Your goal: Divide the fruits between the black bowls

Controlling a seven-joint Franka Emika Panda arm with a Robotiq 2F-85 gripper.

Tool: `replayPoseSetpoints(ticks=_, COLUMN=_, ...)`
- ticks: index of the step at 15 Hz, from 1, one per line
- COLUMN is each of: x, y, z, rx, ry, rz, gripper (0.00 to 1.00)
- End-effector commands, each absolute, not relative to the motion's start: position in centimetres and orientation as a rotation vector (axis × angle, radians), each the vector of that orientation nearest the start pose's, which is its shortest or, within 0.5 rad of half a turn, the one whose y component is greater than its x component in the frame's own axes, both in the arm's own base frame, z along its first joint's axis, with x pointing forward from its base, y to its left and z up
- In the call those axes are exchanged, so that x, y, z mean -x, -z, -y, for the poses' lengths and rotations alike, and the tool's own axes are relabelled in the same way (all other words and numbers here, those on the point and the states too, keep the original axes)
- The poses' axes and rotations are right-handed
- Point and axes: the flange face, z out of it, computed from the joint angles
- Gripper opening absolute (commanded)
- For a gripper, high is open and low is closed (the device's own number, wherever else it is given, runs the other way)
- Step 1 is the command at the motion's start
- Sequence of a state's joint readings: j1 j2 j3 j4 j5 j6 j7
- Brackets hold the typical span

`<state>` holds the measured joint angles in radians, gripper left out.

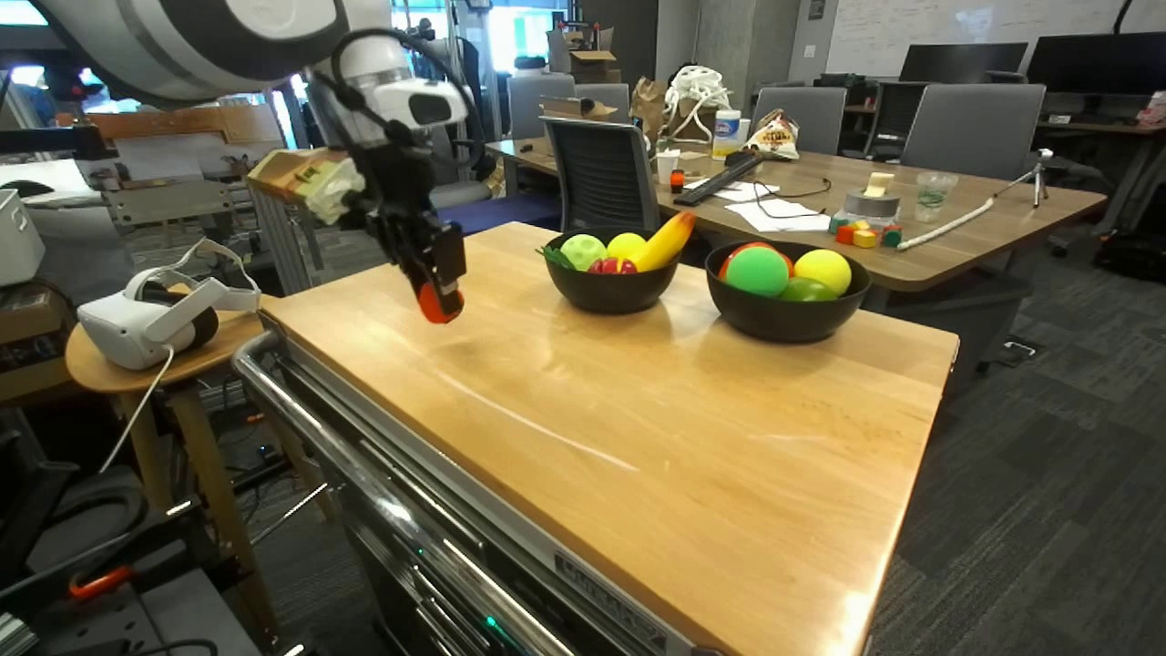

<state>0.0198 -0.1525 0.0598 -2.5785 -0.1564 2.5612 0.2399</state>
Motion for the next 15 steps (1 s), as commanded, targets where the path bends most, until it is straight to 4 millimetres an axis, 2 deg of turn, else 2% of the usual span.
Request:
replayPoseSetpoints(ticks=1, x=-48.3, y=-41.4, z=-3.8, rx=3.295, ry=0.5, rz=0.091, gripper=0.23)
replayPoseSetpoints(ticks=2, x=-49.8, y=-43.6, z=-3.8, rx=3.302, ry=0.582, rz=0.141, gripper=0.23)
replayPoseSetpoints(ticks=4, x=-54.0, y=-46.8, z=-3.0, rx=3.302, ry=0.773, rz=0.224, gripper=0.23)
replayPoseSetpoints(ticks=6, x=-57.8, y=-47.2, z=-1.2, rx=3.297, ry=0.851, rz=0.23, gripper=0.23)
replayPoseSetpoints(ticks=11, x=-65.1, y=-43.7, z=2.5, rx=3.293, ry=0.692, rz=0.119, gripper=0.23)
replayPoseSetpoints(ticks=15, x=-68.3, y=-42.2, z=3.4, rx=3.231, ry=0.558, rz=0.076, gripper=0.23)
